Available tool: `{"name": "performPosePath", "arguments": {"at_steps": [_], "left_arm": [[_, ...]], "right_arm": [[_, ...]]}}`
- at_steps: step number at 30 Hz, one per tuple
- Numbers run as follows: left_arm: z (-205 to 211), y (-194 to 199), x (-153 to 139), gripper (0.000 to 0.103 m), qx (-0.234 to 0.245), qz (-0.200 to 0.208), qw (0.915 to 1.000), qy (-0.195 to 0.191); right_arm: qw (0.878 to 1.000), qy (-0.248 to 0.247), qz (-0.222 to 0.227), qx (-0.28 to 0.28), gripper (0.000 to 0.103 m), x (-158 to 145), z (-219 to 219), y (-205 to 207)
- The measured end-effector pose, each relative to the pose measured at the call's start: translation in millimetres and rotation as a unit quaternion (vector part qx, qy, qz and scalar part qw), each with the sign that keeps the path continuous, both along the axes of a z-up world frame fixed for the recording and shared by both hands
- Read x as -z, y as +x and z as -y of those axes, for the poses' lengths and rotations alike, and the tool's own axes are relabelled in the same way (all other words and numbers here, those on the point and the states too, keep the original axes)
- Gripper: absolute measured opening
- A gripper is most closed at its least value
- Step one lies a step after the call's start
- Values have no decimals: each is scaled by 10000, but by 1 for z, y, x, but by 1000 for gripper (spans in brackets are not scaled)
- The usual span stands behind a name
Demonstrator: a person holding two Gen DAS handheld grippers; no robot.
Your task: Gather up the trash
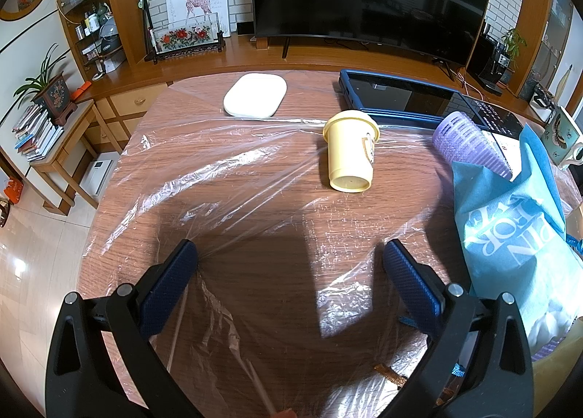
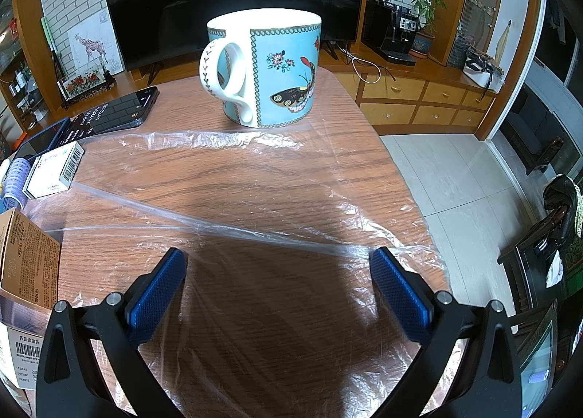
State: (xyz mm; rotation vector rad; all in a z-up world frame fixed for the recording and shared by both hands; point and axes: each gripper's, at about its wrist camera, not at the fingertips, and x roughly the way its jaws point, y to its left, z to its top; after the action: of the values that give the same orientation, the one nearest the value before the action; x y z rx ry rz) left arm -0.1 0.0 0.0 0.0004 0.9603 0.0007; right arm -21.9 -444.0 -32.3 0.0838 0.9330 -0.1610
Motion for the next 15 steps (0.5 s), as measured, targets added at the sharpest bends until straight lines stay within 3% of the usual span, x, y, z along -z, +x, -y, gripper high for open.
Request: {"name": "performPosePath", "arguments": {"at_steps": [15], "left_arm": [[-5, -1, -2, 101, -76, -105, 9999, -41]], "right_arm": [[9997, 174, -102, 138, 99, -6, 6, -2]]}}
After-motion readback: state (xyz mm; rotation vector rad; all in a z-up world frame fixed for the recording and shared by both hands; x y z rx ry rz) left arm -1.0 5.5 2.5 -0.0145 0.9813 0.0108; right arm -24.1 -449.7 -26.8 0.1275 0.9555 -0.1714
